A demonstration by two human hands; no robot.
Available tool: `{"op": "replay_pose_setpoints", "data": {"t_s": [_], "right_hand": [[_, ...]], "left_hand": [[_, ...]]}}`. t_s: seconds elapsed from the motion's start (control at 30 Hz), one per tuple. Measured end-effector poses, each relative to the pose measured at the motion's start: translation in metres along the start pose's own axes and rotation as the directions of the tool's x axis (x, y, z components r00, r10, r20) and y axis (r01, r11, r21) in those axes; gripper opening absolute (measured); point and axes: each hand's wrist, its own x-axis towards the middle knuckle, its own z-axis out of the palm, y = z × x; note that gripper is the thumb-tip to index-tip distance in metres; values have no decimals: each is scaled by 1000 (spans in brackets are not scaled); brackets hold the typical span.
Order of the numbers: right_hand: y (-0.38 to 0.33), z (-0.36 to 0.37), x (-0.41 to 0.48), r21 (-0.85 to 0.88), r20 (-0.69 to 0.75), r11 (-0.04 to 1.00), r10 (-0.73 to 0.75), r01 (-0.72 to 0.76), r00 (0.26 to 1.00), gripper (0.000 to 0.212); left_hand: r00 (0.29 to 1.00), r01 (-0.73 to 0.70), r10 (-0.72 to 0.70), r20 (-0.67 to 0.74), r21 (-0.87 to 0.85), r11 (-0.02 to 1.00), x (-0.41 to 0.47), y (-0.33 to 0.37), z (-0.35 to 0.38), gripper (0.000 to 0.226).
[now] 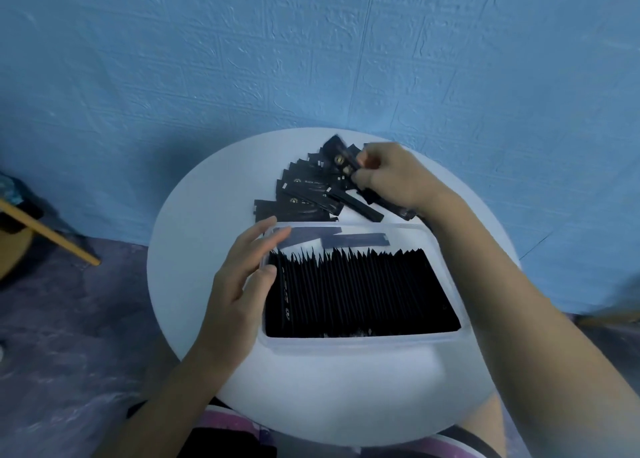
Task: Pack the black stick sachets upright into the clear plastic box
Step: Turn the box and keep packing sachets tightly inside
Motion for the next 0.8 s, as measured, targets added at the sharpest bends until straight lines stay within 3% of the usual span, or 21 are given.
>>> {"op": "replay_pose_setpoints", "data": {"t_s": [0.1, 0.23, 0.37, 0.5, 0.8], "right_hand": [[-33, -8, -45, 260, 63, 965, -50, 32, 997, 11], [-42, 13, -100, 188, 270, 982, -39, -13, 962, 6], [-40, 30, -123, 187, 301, 976, 54, -115, 952, 17], [-51, 45, -130, 234, 364, 961, 52, -145, 930, 32], [-56, 64, -125, 299, 347, 950, -17, -93, 938, 28]], "left_hand": [[1000, 0, 0, -1, 3, 1000, 2, -2, 4, 46], [1000, -4, 3, 10, 10, 1000, 6, -2, 9, 49], [1000, 20, -20, -1, 25, 999, -4, 1, 1, 47], [991, 59, -63, 117, 35, 998, -21, 1, -13, 60], [982, 41, -47, 181, 36, 999, -25, -1, -19, 72]]}}
